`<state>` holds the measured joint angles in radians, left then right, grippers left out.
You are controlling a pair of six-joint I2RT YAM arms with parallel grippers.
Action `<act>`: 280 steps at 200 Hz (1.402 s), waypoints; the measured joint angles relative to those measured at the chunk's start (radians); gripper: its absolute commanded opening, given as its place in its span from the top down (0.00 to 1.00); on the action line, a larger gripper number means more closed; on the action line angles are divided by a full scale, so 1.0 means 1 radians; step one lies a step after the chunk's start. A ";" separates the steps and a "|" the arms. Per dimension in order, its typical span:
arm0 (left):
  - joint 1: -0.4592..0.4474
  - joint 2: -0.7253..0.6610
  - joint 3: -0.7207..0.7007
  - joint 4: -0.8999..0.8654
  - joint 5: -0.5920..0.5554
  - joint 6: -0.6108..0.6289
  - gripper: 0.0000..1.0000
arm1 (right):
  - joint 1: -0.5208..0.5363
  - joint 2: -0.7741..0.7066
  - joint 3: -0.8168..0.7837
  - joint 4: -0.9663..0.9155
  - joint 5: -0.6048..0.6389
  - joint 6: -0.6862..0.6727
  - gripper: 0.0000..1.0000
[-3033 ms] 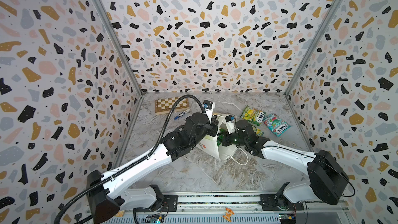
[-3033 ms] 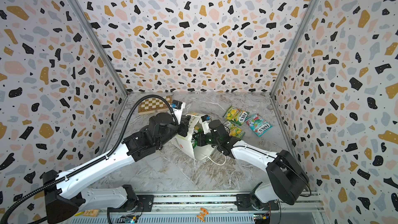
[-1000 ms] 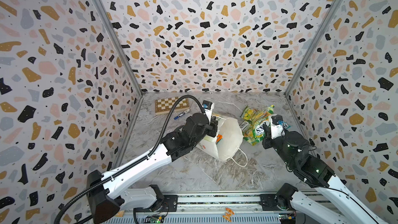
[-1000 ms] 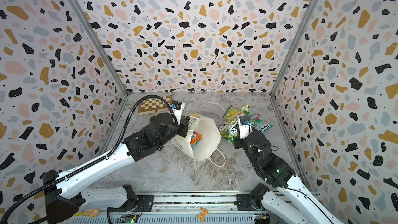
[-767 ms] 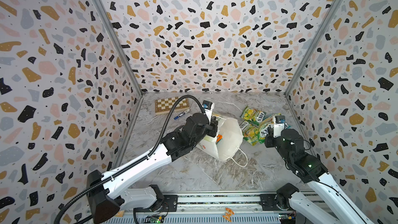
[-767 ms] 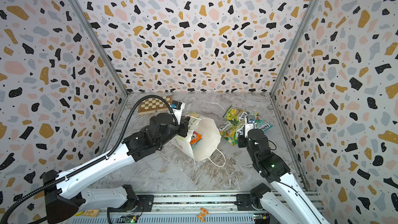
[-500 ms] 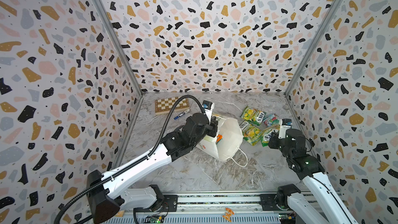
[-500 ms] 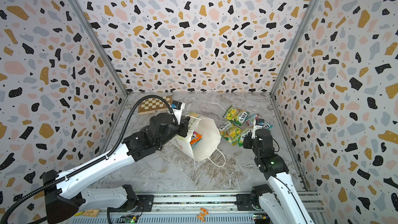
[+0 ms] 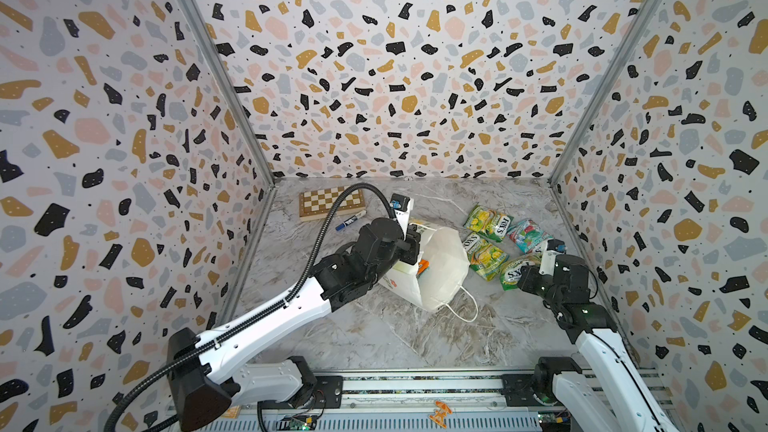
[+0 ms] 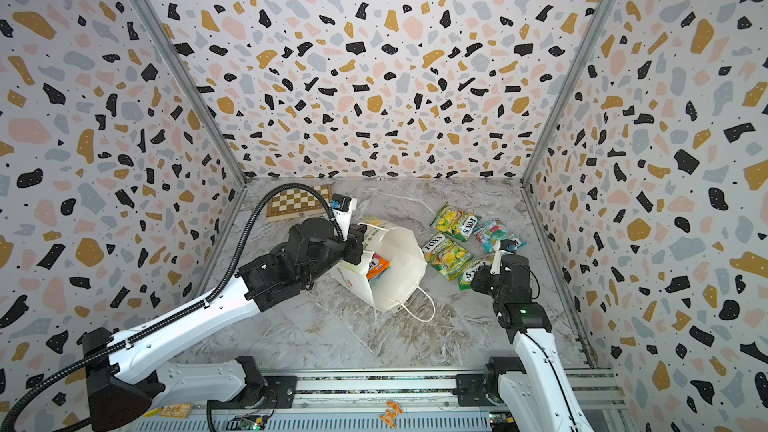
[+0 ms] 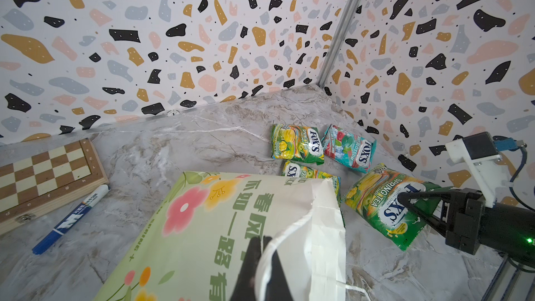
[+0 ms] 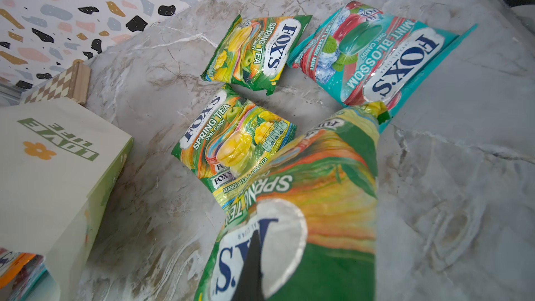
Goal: Take the snacks out of the paper bag
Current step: Place the snack at the middle-right of the table.
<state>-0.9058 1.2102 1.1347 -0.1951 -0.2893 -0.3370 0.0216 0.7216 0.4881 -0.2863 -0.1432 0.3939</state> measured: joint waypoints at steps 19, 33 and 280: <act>0.000 0.000 0.000 0.000 0.000 0.000 1.00 | -0.003 0.002 -0.038 0.032 0.000 0.019 1.00; 0.000 0.000 0.000 0.000 0.000 0.000 1.00 | -0.007 0.004 -0.064 0.048 0.003 0.036 1.00; 0.000 0.006 0.000 -0.001 0.001 0.000 1.00 | -0.010 -0.014 -0.136 0.048 0.278 0.196 0.07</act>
<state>-0.9058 1.2160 1.1347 -0.1959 -0.2886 -0.3367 0.0113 0.7078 0.3519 -0.2379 0.1352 0.5903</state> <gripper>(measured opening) 0.047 0.912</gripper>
